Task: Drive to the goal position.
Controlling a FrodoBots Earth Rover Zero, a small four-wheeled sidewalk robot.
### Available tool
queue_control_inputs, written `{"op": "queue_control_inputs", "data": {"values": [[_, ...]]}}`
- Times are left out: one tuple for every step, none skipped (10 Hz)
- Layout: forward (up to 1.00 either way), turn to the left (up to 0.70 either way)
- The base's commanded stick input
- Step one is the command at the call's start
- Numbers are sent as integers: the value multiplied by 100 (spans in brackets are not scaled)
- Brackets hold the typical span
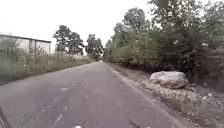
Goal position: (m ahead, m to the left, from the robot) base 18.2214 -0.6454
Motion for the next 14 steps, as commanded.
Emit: {"op": "queue_control_inputs", "data": {"values": [[7, 0], [7, 0], [7, 0], [7, 0], [7, 0], [7, 0], [7, 0], [7, 0], [7, 0], [7, 0], [7, 0], [7, 0], [7, 0], [7, 0]]}}
